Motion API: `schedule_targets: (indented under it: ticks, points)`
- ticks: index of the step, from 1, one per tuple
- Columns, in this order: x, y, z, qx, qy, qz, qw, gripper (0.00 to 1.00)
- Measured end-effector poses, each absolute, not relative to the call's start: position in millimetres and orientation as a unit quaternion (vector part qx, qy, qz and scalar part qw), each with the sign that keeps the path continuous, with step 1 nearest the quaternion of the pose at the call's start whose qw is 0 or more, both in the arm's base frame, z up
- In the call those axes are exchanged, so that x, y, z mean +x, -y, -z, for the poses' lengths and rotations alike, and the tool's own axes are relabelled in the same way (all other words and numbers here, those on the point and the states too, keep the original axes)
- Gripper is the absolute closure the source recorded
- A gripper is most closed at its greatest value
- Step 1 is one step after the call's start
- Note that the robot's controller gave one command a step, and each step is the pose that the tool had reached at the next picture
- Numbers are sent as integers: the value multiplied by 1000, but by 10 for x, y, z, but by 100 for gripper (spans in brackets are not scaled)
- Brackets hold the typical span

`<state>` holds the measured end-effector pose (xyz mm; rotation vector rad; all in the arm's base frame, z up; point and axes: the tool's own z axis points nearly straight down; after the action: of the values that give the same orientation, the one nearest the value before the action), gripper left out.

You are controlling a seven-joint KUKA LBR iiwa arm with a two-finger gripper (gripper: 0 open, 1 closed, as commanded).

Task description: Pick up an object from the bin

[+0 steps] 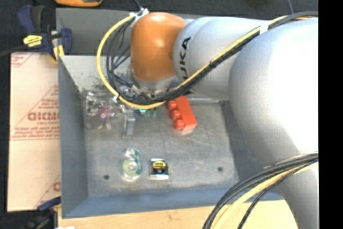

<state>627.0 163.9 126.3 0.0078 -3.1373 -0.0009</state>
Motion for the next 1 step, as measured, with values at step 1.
schedule_targets:
  ticks: [1]
  points:
    - [5580,-1698,-707,161,987,0,-1,0]
